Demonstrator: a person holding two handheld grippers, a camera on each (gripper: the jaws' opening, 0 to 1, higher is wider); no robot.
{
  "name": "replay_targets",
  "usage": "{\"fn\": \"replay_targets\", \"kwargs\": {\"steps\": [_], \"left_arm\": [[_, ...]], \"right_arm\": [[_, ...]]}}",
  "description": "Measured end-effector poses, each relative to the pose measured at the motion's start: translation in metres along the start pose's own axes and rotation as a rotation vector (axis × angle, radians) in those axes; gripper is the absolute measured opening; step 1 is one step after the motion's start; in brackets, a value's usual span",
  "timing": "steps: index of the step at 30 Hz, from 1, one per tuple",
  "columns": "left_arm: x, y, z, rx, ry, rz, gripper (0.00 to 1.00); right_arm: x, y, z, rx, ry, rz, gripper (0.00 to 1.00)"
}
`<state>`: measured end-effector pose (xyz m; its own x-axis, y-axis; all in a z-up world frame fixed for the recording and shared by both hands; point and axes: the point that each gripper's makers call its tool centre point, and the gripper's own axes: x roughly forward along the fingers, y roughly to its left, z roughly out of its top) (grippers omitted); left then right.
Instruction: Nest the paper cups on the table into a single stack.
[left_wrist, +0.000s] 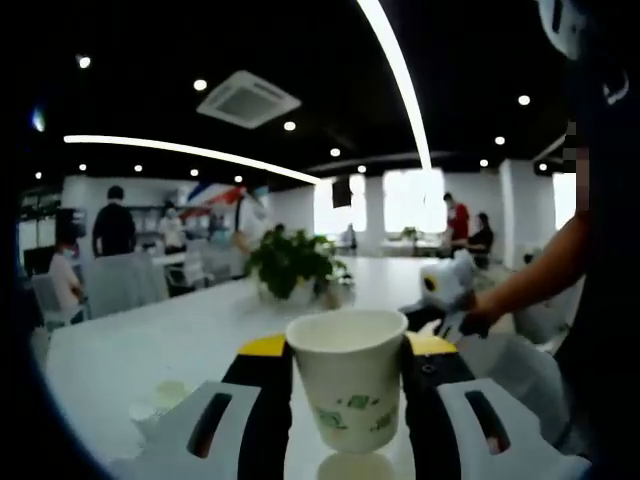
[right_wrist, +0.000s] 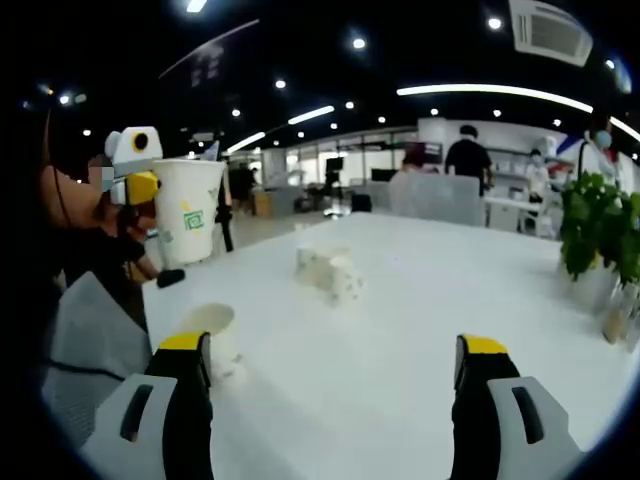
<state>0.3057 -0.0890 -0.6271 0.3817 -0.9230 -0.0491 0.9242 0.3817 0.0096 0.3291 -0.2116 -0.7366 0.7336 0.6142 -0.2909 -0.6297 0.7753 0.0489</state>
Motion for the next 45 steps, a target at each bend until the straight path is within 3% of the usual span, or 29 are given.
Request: {"fn": "replay_targets", "kwargs": {"steps": [15, 31, 45], "left_arm": [[-0.002, -0.001, -0.016, -0.002, 0.011, 0.010, 0.41], [0.000, 0.002, -0.048, 0.000, 0.034, 0.027, 0.41], [-0.001, 0.004, -0.082, -0.025, 0.101, 0.033, 0.41]], "right_arm": [[-0.003, 0.000, -0.004, 0.009, 0.006, -0.006, 1.00], [-0.003, 0.003, -0.004, 0.006, 0.014, 0.005, 1.00], [0.002, 0.004, -0.002, 0.005, 0.016, 0.018, 1.00]]}}
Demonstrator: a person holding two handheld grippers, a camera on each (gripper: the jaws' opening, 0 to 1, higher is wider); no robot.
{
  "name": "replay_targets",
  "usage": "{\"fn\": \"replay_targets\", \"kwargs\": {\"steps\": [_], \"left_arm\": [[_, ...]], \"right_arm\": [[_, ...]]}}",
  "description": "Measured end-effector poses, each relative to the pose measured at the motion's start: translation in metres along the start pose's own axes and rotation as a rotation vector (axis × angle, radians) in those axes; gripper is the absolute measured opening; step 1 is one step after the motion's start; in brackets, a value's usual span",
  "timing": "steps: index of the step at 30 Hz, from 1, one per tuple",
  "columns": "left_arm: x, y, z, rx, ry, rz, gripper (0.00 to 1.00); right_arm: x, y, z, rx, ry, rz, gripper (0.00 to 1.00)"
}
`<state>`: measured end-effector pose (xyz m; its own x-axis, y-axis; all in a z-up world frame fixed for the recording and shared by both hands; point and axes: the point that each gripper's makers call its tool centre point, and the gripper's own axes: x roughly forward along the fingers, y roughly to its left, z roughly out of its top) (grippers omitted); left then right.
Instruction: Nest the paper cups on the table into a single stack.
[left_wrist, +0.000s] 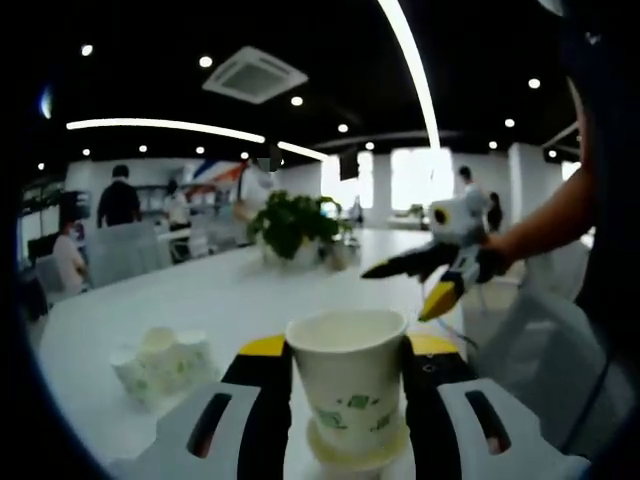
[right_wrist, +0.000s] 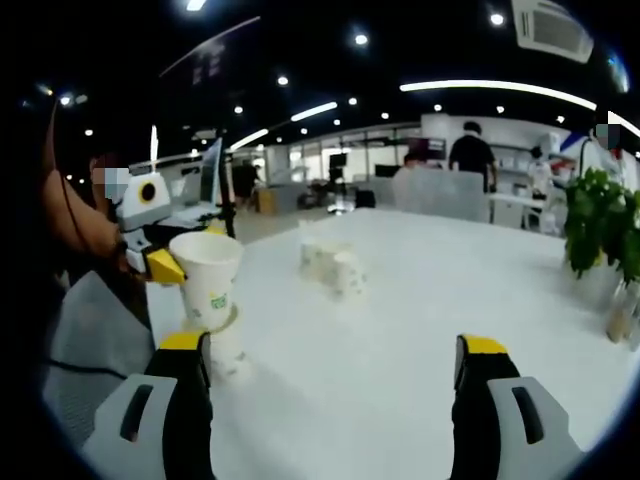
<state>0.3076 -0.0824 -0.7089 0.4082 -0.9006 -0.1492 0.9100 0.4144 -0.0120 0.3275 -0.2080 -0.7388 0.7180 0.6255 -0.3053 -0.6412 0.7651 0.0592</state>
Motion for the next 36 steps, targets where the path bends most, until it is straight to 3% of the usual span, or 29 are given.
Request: {"fn": "replay_targets", "kwargs": {"steps": [18, 36], "left_arm": [[-0.007, -0.002, -0.029, -0.027, 0.127, 0.003, 0.41], [-0.018, -0.004, -0.063, 0.044, 0.286, -0.014, 0.41]], "right_arm": [[0.004, 0.002, 0.001, -0.002, -0.002, 0.008, 1.00], [0.004, 0.004, -0.001, -0.002, 0.001, 0.008, 1.00]]}}
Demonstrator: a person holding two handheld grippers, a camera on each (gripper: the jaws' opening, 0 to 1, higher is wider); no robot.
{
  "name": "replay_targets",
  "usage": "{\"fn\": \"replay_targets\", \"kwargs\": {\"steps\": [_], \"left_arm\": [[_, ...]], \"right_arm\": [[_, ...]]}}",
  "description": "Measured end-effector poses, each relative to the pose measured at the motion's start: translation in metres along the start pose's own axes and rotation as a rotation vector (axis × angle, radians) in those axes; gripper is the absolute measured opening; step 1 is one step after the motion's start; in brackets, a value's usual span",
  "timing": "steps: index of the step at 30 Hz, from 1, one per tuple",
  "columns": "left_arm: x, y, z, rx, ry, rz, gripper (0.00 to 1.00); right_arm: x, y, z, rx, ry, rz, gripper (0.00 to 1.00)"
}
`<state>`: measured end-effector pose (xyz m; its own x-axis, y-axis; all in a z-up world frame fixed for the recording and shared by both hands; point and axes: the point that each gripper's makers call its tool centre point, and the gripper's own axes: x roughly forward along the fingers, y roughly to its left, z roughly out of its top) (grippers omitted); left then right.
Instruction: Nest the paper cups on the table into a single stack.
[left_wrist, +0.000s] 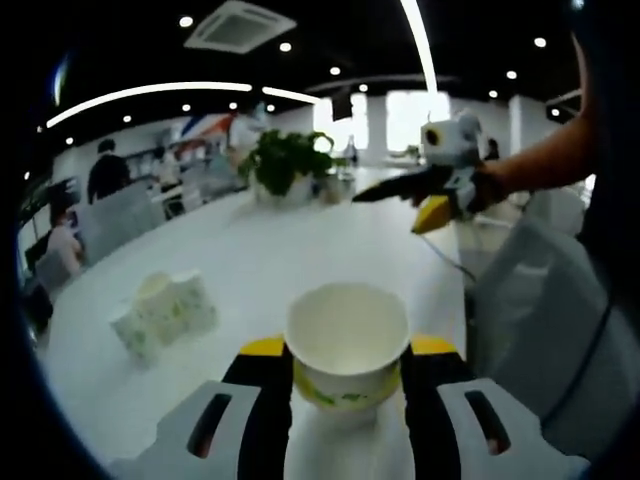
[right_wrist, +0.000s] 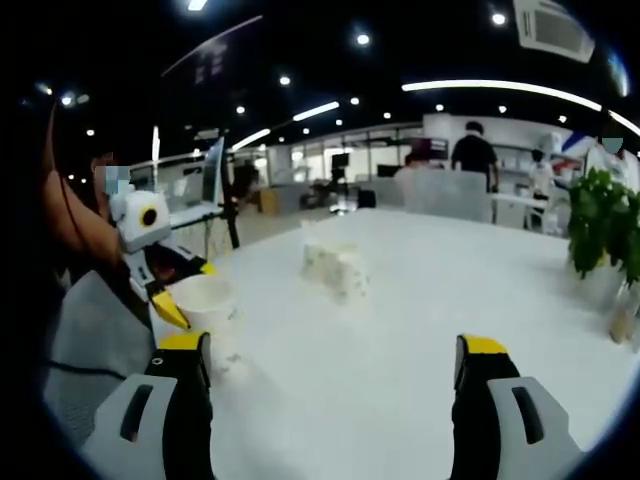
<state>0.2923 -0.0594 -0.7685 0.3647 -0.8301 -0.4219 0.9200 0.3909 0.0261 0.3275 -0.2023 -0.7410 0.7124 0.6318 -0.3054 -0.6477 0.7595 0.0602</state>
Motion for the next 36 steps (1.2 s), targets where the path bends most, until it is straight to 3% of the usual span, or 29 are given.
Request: {"fn": "replay_targets", "kwargs": {"steps": [8, 11, 17, 20, 29, 36], "left_arm": [[-0.001, -0.004, -0.004, -0.003, 0.012, -0.004, 0.43], [-0.003, -0.002, 0.000, -0.010, -0.013, 0.006, 0.45], [-0.007, 0.006, 0.006, -0.042, -0.052, 0.042, 0.68], [-0.014, 0.012, 0.014, -0.065, -0.081, 0.050, 0.71], [-0.041, 0.052, 0.039, -0.075, -0.135, 0.139, 0.83], [-0.064, 0.094, 0.038, -0.095, -0.113, 0.246, 0.95]], "right_arm": [[0.003, 0.002, 0.001, 0.002, -0.004, 0.002, 1.00], [0.004, 0.004, 0.003, 0.003, -0.008, 0.005, 1.00], [0.007, 0.005, 0.008, 0.000, -0.016, 0.009, 1.00], [0.008, 0.004, 0.011, -0.007, -0.020, 0.010, 1.00], [0.008, -0.004, 0.024, -0.019, -0.041, -0.003, 1.00], [0.011, -0.013, 0.032, -0.061, -0.037, 0.000, 1.00]]}}
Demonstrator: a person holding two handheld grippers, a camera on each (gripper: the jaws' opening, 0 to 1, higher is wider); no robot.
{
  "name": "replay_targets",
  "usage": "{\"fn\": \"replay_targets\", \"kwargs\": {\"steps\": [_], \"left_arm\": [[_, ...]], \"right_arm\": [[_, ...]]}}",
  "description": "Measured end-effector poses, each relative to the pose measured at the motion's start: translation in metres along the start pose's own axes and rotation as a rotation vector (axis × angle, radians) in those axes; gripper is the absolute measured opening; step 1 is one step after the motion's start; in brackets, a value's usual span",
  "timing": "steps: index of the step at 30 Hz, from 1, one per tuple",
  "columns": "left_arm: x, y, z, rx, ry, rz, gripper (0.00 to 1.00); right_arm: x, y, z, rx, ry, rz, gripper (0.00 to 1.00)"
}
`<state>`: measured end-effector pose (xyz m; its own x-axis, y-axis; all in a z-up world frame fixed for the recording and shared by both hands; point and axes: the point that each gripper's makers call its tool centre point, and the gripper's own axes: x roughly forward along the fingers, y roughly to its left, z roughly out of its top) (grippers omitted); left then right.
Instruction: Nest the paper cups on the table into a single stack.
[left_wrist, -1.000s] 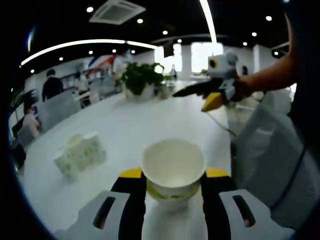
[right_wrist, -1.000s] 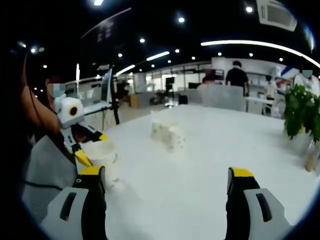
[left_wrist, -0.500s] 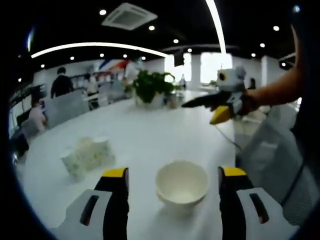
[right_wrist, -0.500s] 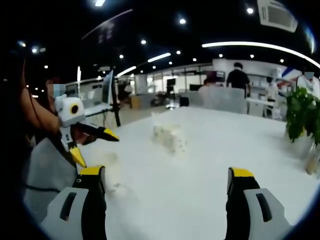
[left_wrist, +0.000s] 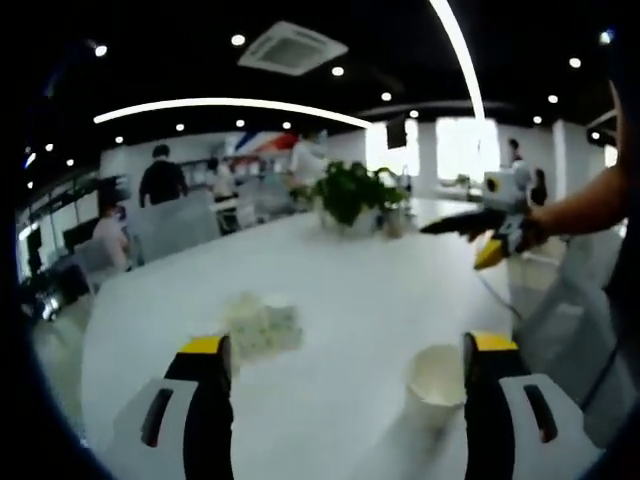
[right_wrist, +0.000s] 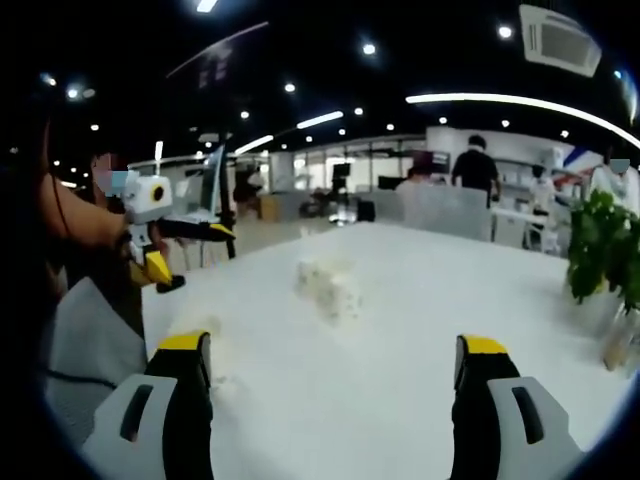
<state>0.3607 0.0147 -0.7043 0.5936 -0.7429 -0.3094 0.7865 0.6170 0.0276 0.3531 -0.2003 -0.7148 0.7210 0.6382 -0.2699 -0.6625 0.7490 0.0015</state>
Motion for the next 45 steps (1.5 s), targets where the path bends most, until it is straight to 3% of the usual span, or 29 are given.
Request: {"fn": "replay_targets", "kwargs": {"steps": [3, 5, 15, 21, 30, 33, 37, 42, 45], "left_arm": [[-0.009, 0.017, -0.003, 0.010, 0.018, 0.042, 0.98], [-0.015, 0.026, -0.005, 0.000, 0.020, 0.054, 0.98], [-0.037, 0.066, -0.031, -0.042, 0.044, 0.123, 0.98], [-0.050, 0.072, -0.030, -0.023, 0.037, 0.159, 0.98], [-0.052, 0.068, -0.017, -0.006, 0.023, 0.144, 0.98], [-0.053, 0.073, -0.013, -0.040, -0.017, 0.179, 0.98], [-0.049, 0.071, -0.022, -0.037, 0.014, 0.175, 0.98], [-0.047, 0.070, -0.019, -0.030, 0.006, 0.175, 0.98], [-0.045, 0.071, -0.023, -0.032, 0.010, 0.179, 0.98]], "right_arm": [[0.000, -0.005, 0.001, -0.097, 0.016, -0.003, 1.00], [0.001, -0.006, 0.005, -0.062, 0.001, 0.013, 1.00], [0.004, -0.021, 0.015, -0.056, -0.029, 0.002, 1.00], [0.007, -0.021, 0.015, -0.029, -0.036, 0.004, 1.00], [0.015, -0.021, 0.011, -0.027, -0.023, 0.013, 1.00], [0.019, -0.023, 0.008, -0.020, -0.018, 0.008, 1.00], [0.025, -0.019, 0.010, -0.012, -0.049, 0.024, 1.00], [0.035, -0.018, 0.002, -0.030, -0.025, 0.036, 1.00], [0.043, -0.018, 0.003, 0.054, -0.062, 0.048, 1.00]]}}
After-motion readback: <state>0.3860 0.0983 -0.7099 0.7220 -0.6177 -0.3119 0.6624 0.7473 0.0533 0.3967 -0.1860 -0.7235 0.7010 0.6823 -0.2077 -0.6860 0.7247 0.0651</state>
